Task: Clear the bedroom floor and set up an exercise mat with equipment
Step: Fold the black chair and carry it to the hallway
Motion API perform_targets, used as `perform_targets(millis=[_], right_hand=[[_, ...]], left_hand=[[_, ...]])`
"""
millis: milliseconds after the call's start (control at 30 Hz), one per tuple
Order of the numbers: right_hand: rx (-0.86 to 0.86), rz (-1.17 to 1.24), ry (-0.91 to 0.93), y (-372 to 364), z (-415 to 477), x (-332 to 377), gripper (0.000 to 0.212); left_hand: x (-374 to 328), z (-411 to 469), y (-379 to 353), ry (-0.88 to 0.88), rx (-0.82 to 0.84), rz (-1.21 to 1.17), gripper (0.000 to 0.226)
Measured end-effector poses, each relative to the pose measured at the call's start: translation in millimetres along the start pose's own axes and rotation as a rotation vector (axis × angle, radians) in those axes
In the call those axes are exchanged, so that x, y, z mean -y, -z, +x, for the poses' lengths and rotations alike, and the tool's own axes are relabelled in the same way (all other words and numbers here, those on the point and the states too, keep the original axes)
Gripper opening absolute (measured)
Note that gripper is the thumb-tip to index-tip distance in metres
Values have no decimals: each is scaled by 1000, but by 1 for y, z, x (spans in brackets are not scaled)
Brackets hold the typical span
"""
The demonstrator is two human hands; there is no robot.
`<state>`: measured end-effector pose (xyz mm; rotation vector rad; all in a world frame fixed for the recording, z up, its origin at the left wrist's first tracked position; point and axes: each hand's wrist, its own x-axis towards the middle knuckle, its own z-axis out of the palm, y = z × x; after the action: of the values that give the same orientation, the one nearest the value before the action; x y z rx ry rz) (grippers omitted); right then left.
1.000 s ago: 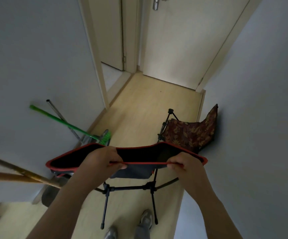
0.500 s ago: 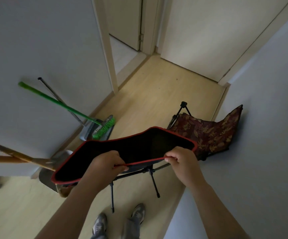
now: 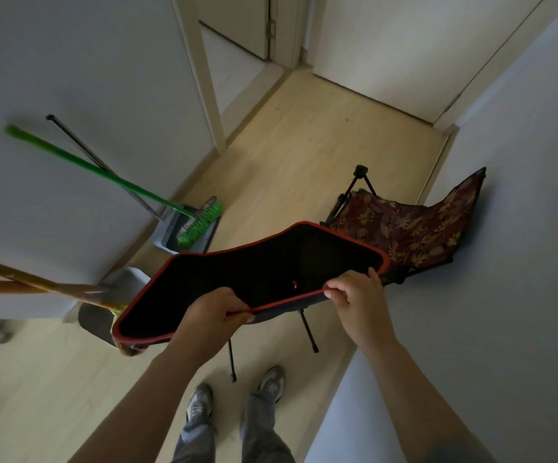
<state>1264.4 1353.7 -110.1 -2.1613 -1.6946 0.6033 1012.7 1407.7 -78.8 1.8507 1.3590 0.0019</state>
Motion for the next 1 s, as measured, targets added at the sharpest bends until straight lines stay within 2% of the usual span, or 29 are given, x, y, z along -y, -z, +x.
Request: perform_targets(millis=[100, 300, 467, 600, 667, 700, 733, 800, 833, 967, 1000], right_hand=[[-13, -15, -25, -3, -1, 2, 8], [-37, -6, -67, -7, -7, 6, 9], [-69, -38, -139, -14, -12, 13, 16], [-266, 44, -338, -21, -38, 50, 43], [-318, 196, -503, -33, -57, 74, 35], [-276, 332, -590, -41, -64, 87, 26], [-183, 452, -662, -51, -70, 98, 26], [8, 547, -725, -69, -77, 115, 34], [52, 554, -744, -77, -77, 121, 36], [30, 670, -815, -99, -71, 140, 76], [27, 701, -827, -104, -69, 141, 72]], left_hand=[[11, -10, 2, -4, -11, 39, 11], [68, -45, 32, 98, 1, 86, 15], [85, -46, 31, 62, -31, 71, 6], [89, -43, 27, 48, -68, 20, 11], [89, -45, 28, 17, -80, 13, 17], [89, -45, 28, 1, -79, 19, 17], [89, -46, 29, -13, -74, 27, 16], [90, -47, 29, -38, -62, 35, 10], [92, -49, 29, -54, -56, 35, 8], [100, -56, 25, -134, -13, 51, 10], [102, -58, 23, -152, 7, 56, 11]])
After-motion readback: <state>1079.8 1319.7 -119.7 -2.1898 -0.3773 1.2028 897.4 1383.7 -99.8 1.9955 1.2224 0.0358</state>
